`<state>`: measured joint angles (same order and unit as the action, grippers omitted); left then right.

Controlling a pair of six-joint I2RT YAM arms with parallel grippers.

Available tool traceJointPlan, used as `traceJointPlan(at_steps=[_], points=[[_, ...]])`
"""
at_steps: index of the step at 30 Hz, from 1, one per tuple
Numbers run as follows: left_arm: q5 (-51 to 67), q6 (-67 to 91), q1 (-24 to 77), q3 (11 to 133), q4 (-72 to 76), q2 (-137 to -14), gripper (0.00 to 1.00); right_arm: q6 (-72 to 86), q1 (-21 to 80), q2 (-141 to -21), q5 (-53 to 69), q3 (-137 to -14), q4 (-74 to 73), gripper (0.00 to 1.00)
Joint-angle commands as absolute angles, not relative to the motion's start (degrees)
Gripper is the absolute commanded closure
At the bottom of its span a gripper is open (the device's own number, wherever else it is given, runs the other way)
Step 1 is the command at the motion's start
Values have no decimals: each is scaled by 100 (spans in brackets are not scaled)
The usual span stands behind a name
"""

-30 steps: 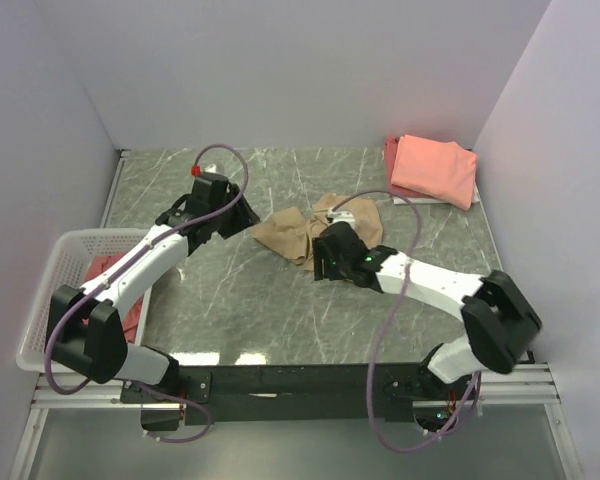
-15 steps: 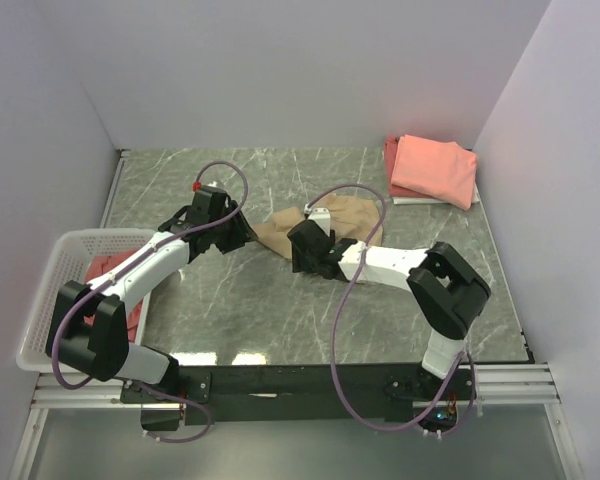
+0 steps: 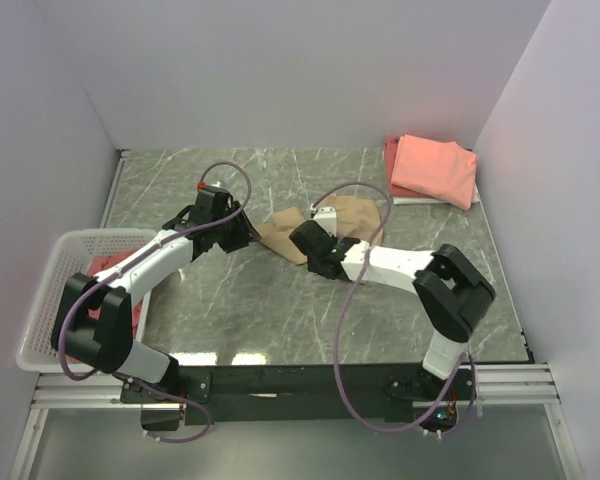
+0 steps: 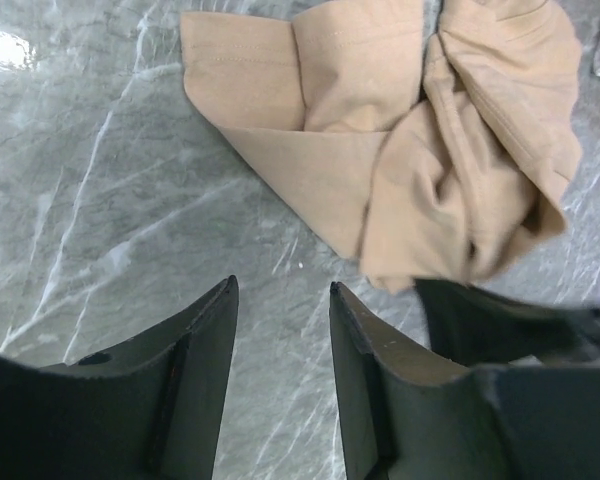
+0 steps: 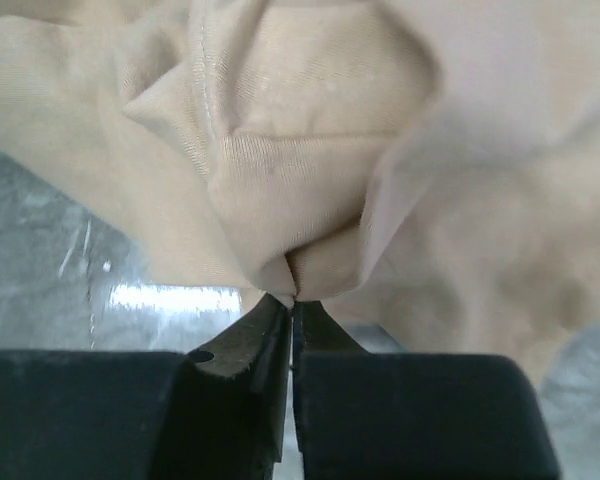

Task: Fold and stack the t-shirts
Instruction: Flatten the tshirt out

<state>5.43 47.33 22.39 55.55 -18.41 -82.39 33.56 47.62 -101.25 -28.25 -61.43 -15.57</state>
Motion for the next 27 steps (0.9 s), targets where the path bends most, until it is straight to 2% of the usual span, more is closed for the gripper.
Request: traceJointPlan(at_steps=[1,7,11,19,22,23,25,26,27], points=[[677,4755,2224,5590,-1530,-8455,53,3410,4702,-9239,-3173,-5986,-1775,95],[624,4922,2285,5739,-1275,-9017,52,3305,4439,-8219,-2971,-5608,-1960,100],[519,4975,2399,6020,-1178,-9587,44,3173,4211,-7648,-2804,-5458,-2074,100],[229,4992,2628,6749,-897,-10450,41,2918,3701,-7181,-2215,-5335,-2197,100],[97,4966,2628,7021,-896,-10617,52,2874,3595,-7172,-1988,-5317,-2224,100],[36,4922,2619,7127,-992,-10722,68,2865,3508,-7154,-1899,-5265,-2163,98],[18,4852,2619,7461,-1159,-10819,83,2839,3393,-7172,-1680,-5212,-2110,89],[18,4799,2619,7558,-1308,-10863,99,2839,3323,-7189,-1505,-5142,-2031,85],[18,4781,2619,7689,-1362,-10846,99,2830,3287,-7198,-1416,-5116,-1987,74]])
